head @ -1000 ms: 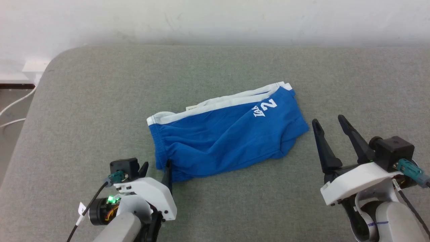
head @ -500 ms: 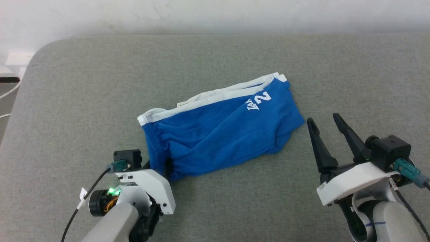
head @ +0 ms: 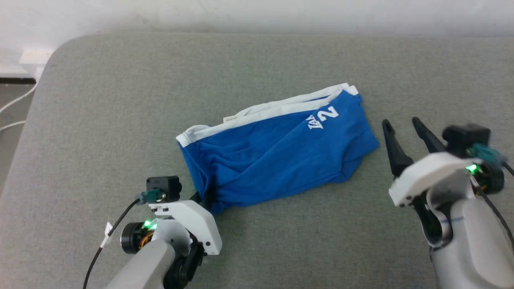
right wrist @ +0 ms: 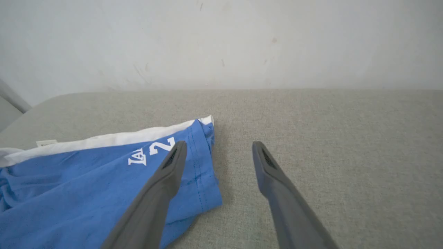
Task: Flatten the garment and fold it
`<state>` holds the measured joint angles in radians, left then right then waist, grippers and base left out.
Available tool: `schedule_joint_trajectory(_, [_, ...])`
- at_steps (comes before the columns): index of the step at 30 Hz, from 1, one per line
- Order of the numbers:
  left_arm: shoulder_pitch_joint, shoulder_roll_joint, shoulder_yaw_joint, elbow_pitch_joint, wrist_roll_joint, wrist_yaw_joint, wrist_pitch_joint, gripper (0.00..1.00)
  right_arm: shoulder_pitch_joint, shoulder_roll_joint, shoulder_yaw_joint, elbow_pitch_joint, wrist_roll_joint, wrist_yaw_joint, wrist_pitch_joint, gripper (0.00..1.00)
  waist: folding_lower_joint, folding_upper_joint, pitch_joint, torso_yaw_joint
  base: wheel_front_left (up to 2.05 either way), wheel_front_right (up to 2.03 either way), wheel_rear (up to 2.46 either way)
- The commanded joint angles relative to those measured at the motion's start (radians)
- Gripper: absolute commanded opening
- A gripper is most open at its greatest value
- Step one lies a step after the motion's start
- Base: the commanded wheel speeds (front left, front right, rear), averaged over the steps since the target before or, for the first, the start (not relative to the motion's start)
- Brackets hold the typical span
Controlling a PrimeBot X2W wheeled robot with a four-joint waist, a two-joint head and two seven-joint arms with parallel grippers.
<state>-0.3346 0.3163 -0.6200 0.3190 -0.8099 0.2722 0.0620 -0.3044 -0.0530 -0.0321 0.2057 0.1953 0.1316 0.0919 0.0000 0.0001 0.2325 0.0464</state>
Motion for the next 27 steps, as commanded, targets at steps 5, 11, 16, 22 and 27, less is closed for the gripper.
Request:
schedule_joint_trajectory(5, [-0.027,-0.024,-0.019,0.014,0.004,-0.015,-0.003,0.00,-0.150,0.003,0.004,0.218,0.016,-0.001,0.070,1.00,0.0000,-0.0001,0.043,0.044,0.00,0.00,0.00])
schedule_joint_trajectory(11, [-0.050,-0.036,-0.021,0.026,0.006,-0.027,-0.020,0.00,-0.270,0.003,0.019,0.405,-0.007,-0.001,0.220,1.00,0.0000,-0.0001,0.071,0.064,0.00,0.00,0.00])
schedule_joint_trajectory(16, [-0.056,-0.041,-0.021,0.032,0.008,-0.032,-0.038,0.00,-0.304,0.003,0.034,0.464,-0.063,-0.001,0.380,0.98,0.0000,-0.0001,0.076,0.065,0.00,0.00,0.00])
schedule_joint_trajectory(22, [-0.041,-0.036,-0.019,0.032,0.000,-0.040,-0.051,0.00,-0.242,0.003,0.061,0.358,-0.042,-0.001,0.439,0.00,0.0000,-0.0001,0.036,0.050,0.00,0.00,0.00])
schedule_joint_trajectory(27, [-0.002,-0.002,-0.007,-0.015,-0.006,-0.033,-0.061,0.00,-0.118,0.003,0.031,0.166,-0.024,-0.001,0.410,0.00,0.0000,-0.0001,-0.024,0.026,0.00,0.00,0.00])
